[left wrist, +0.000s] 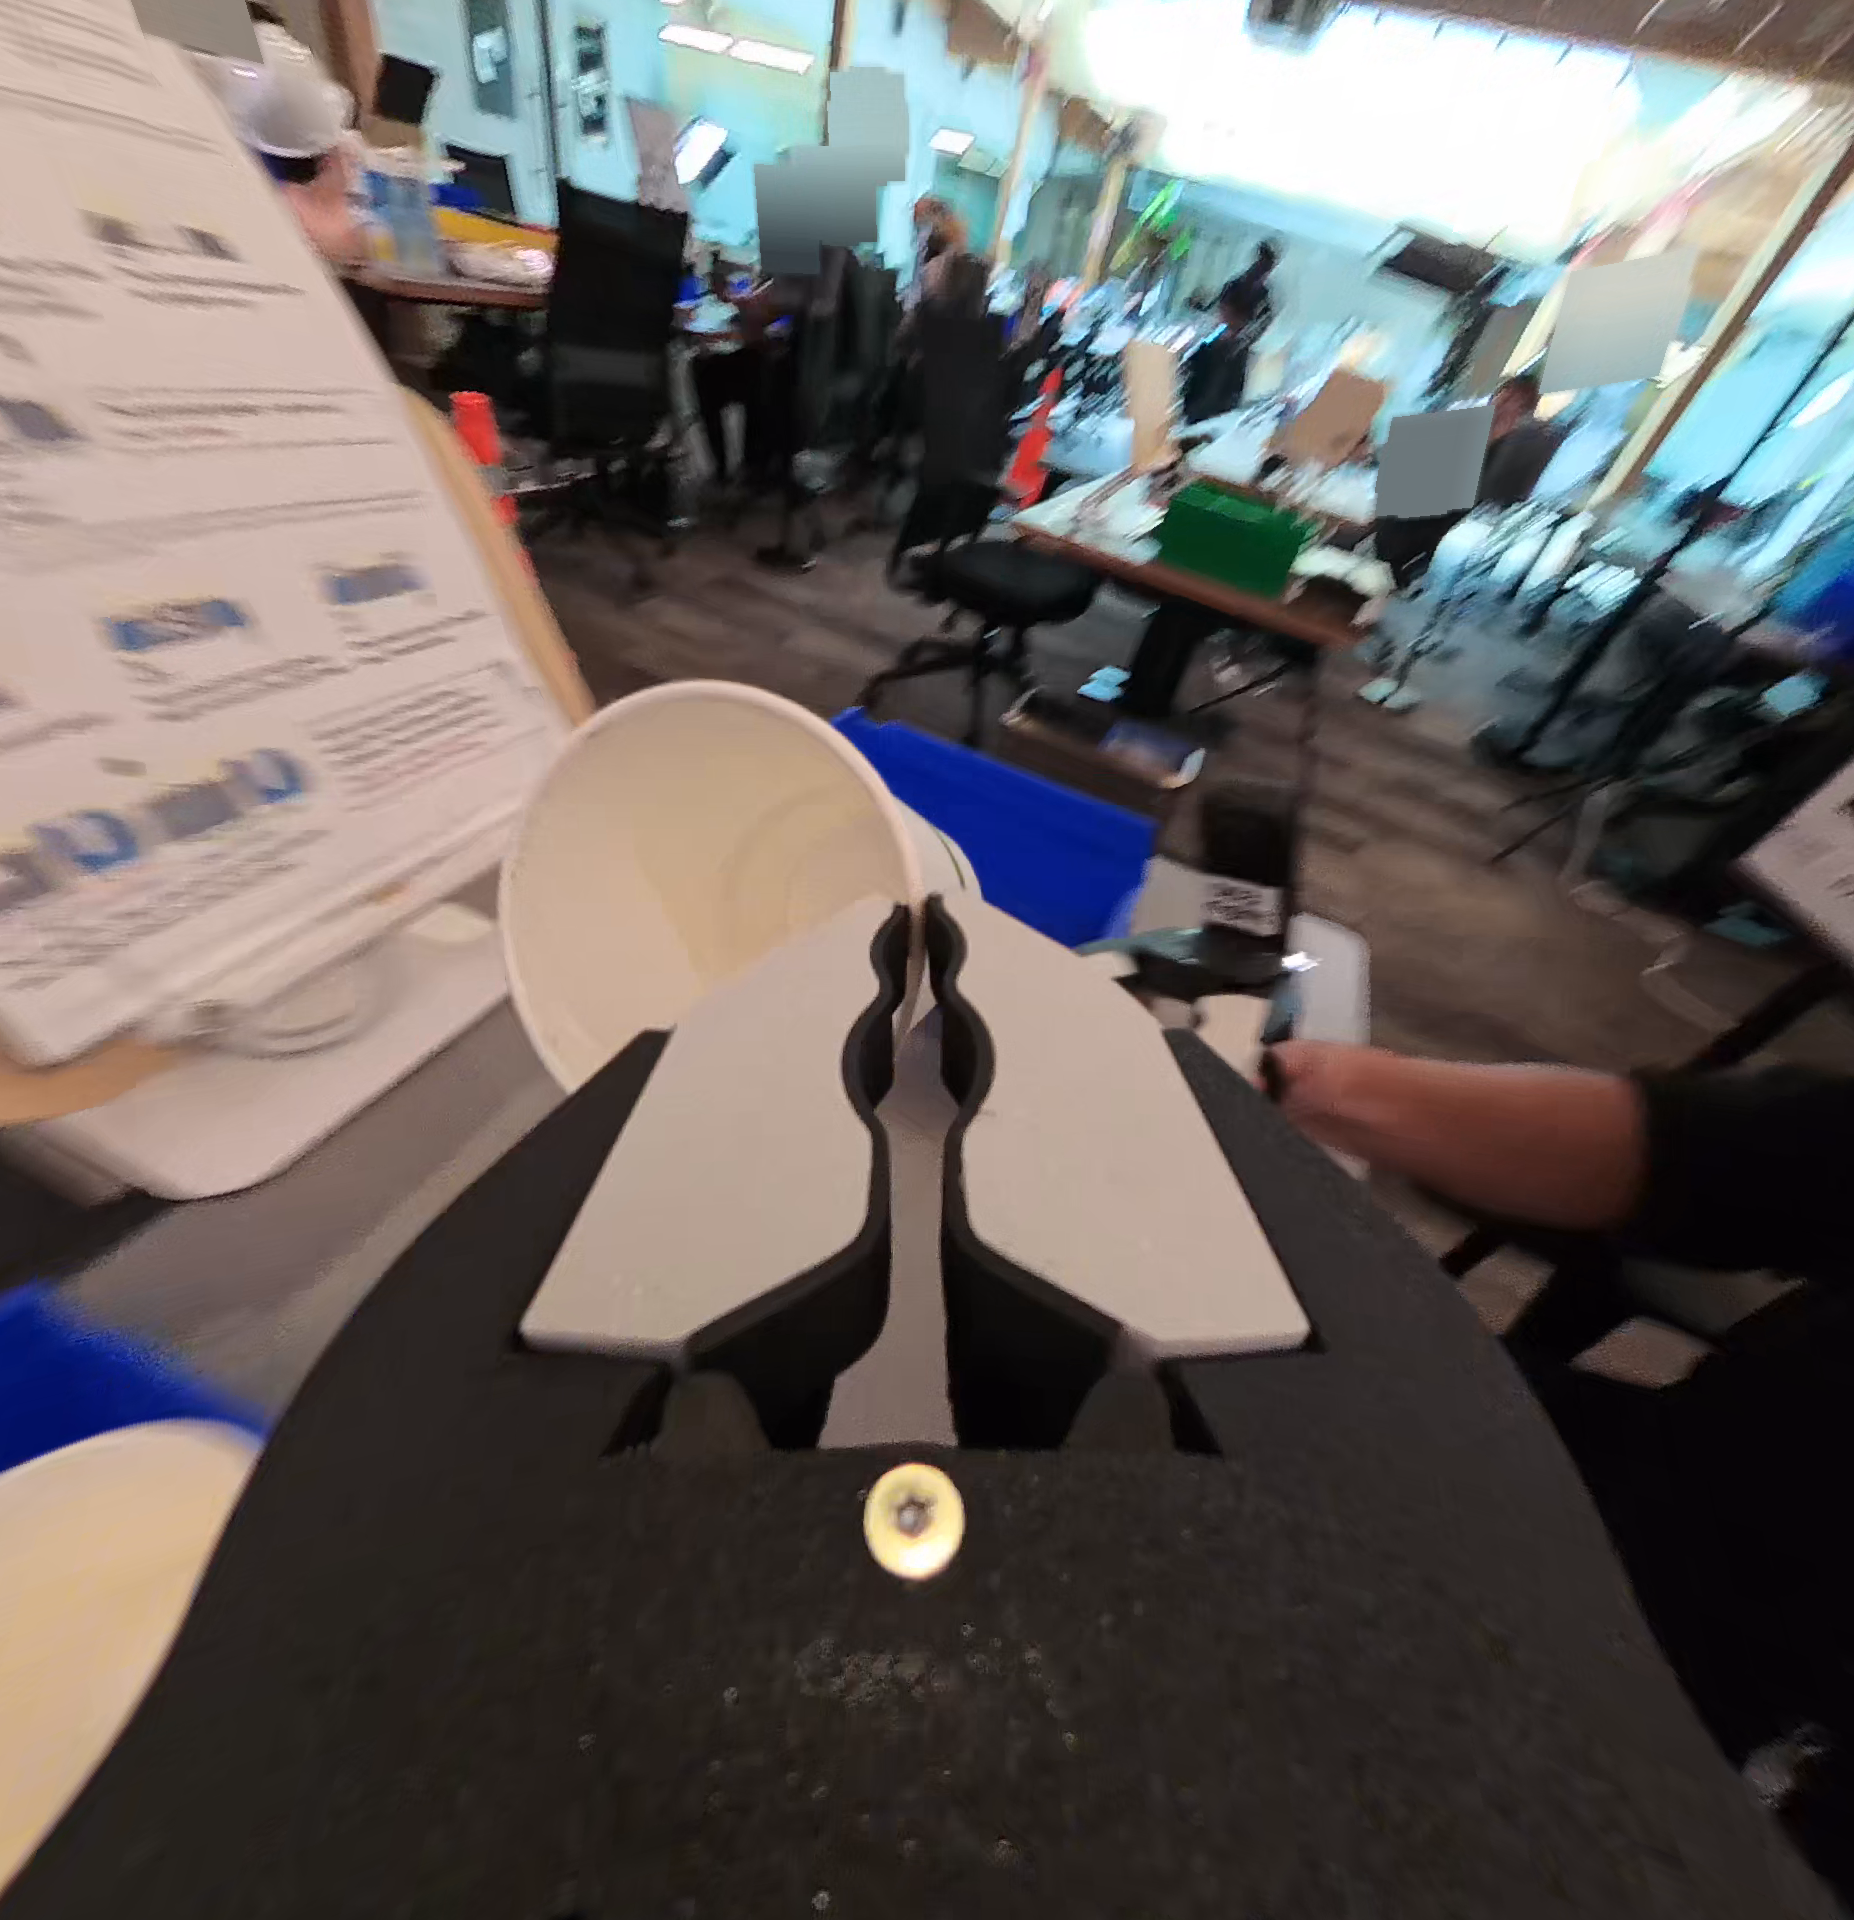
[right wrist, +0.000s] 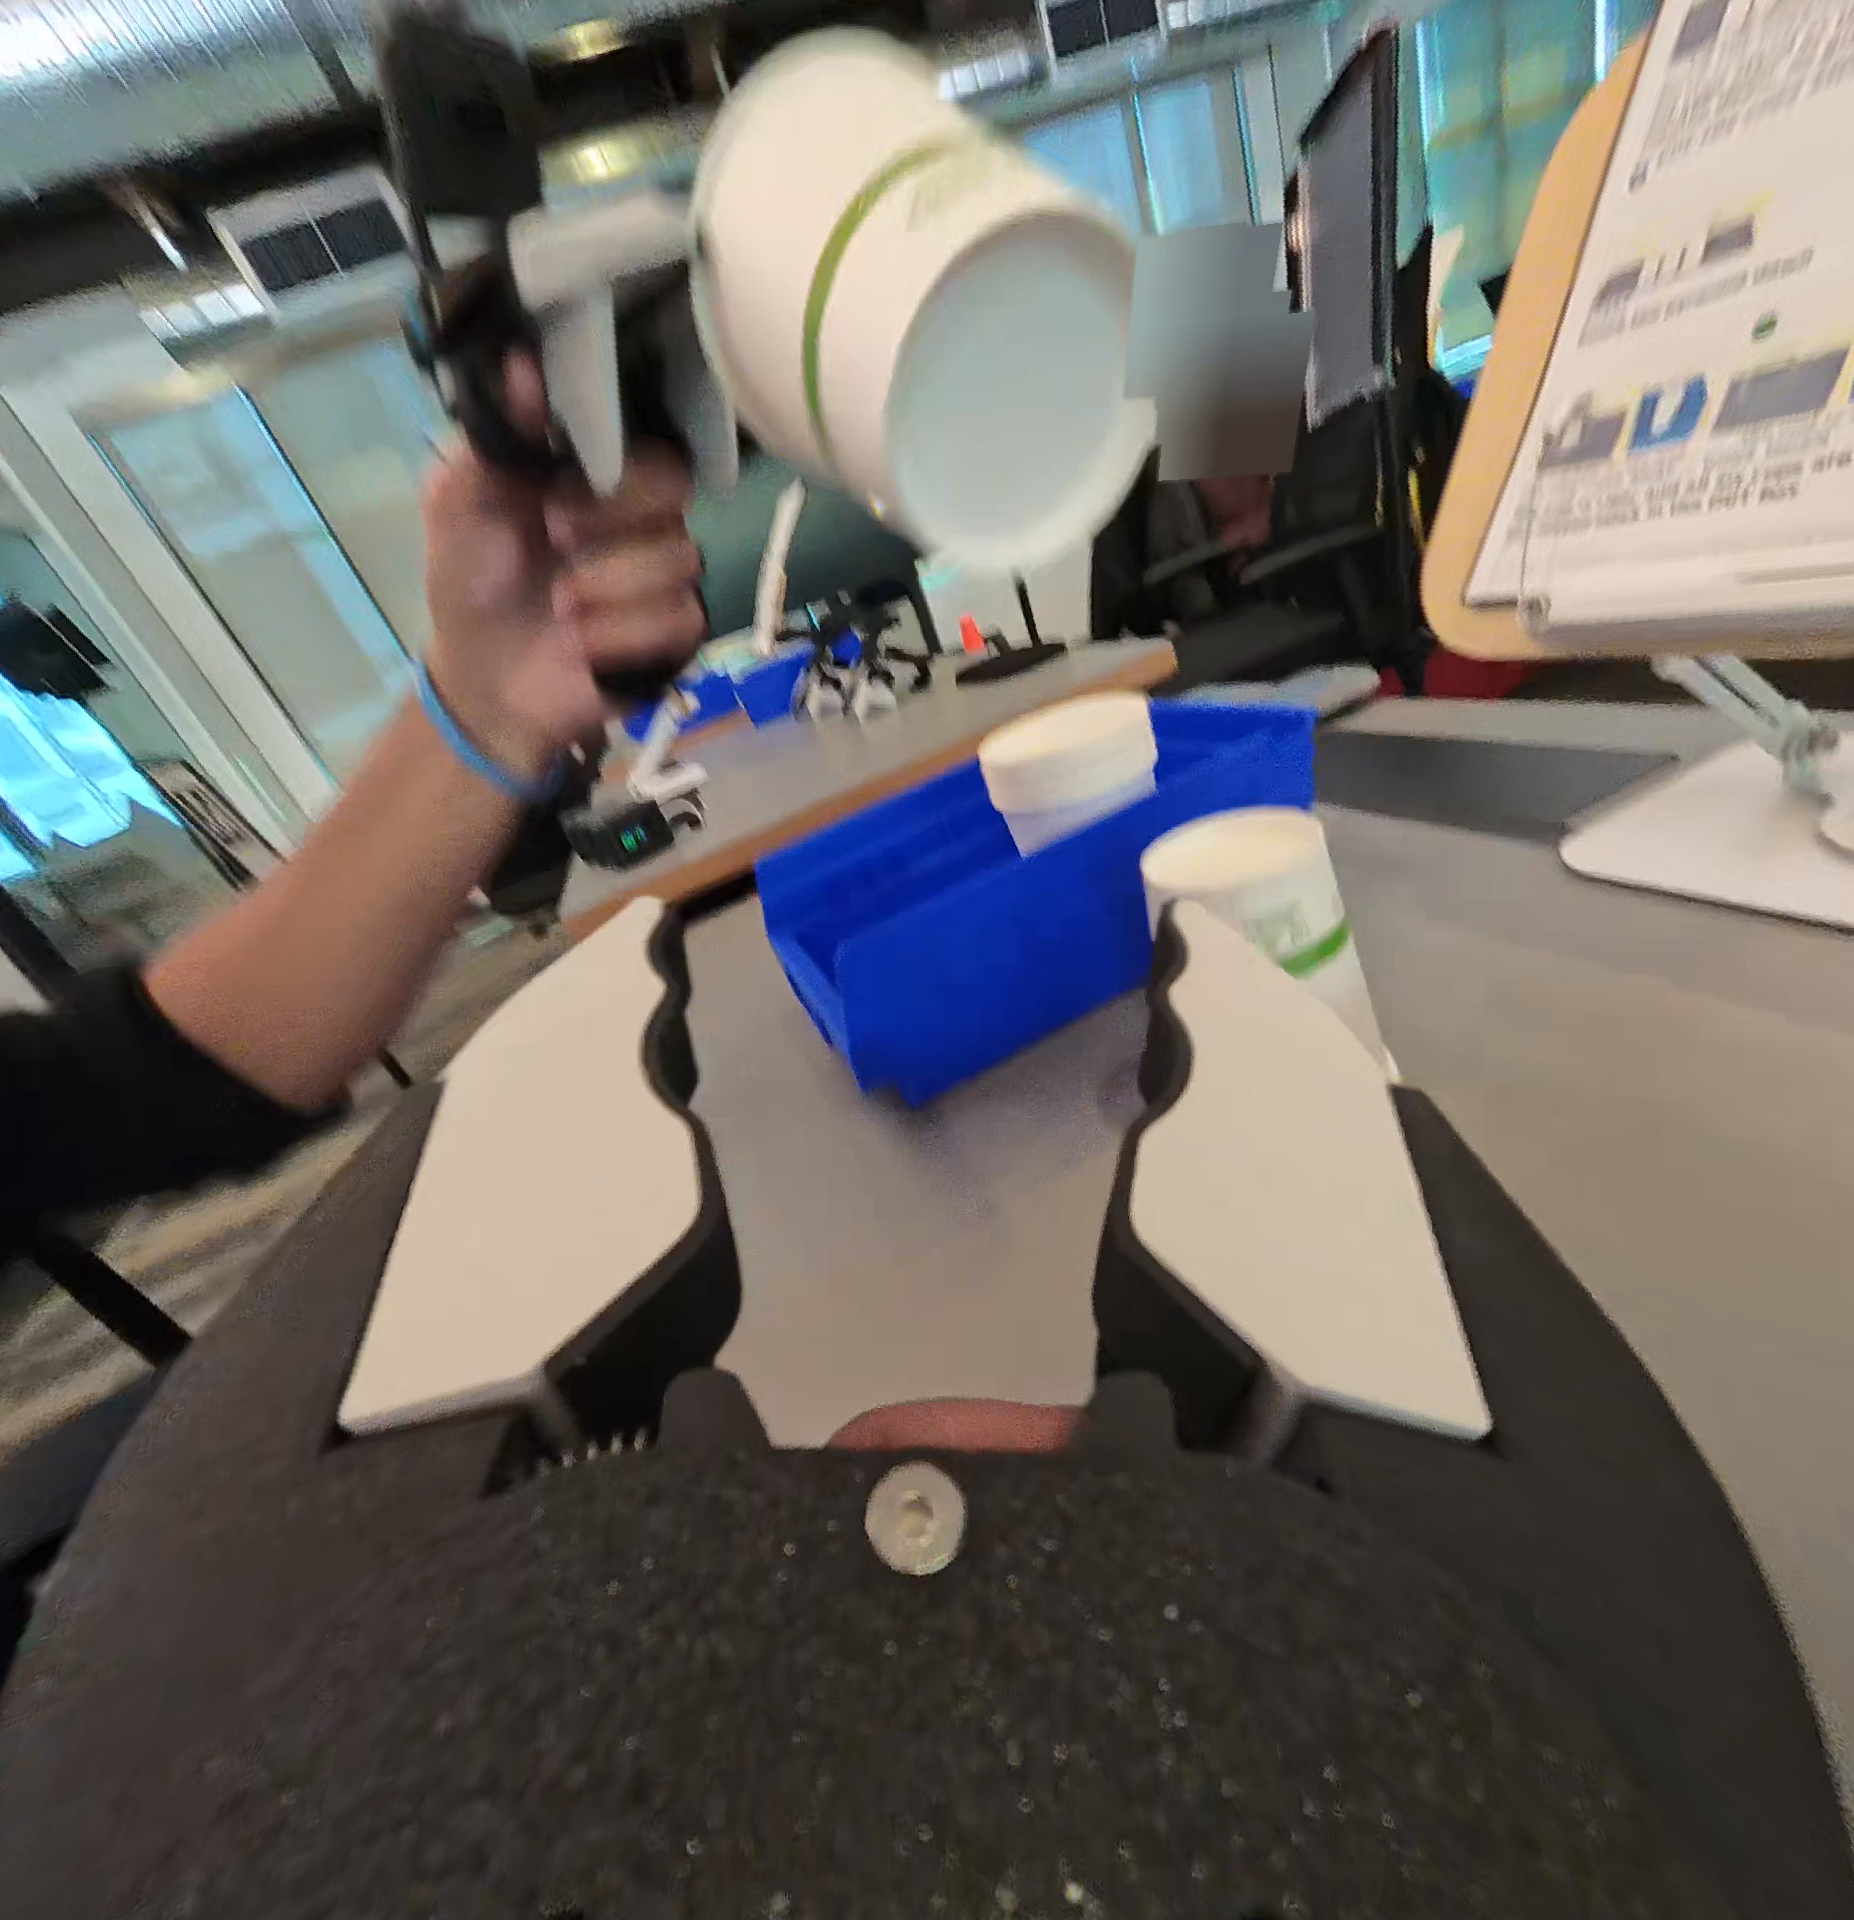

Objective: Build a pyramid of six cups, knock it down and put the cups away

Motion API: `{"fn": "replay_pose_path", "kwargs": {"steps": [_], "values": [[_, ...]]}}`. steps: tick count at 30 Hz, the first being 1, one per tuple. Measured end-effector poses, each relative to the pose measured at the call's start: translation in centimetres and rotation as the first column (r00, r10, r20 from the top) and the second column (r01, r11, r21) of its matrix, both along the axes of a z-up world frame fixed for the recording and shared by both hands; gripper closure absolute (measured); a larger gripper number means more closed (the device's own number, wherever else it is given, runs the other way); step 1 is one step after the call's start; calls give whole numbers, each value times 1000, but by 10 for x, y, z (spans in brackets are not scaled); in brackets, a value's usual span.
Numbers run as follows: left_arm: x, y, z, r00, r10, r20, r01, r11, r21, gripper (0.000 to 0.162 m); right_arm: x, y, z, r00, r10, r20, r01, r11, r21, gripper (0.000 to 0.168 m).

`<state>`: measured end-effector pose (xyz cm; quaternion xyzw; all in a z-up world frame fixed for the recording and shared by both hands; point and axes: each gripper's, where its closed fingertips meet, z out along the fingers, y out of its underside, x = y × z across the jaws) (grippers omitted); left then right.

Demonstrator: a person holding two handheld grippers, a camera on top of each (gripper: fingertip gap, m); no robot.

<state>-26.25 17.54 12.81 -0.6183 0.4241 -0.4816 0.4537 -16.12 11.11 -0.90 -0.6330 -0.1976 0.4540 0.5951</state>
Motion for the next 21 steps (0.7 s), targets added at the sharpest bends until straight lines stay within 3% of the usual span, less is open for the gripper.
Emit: {"fn": "replay_pose_path", "kwargs": {"steps": [2,7,9,15,16,19,21], "values": [[24,-23,-9,993,-70,93,77,994,-76,160,3,7,17,993,28,-117,-29,1000,-2,74],[65,-67,-34,958,-185,221,226,957,-179,160,21,4,30,942,88,-323,-87,996,15,69],[76,-73,-51,962,-194,191,230,954,-192,160,26,-6,31,943,116,-312,-103,993,59,83],[85,-76,-75,972,-174,158,204,958,-200,159,35,-11,13,984,72,-162,-69,997,28,88],[84,-74,-80,979,-147,140,172,966,-195,155,39,-8,11,988,47,-144,-46,999,14,88],[71,-63,-107,997,31,66,-17,980,-199,103,49,-4,14,997,-1,-80,0,1000,-14,89],[54,-59,-140,983,186,-2,-182,961,-208,90,62,4,23,997,-80,24,79,997,17,90]]}}
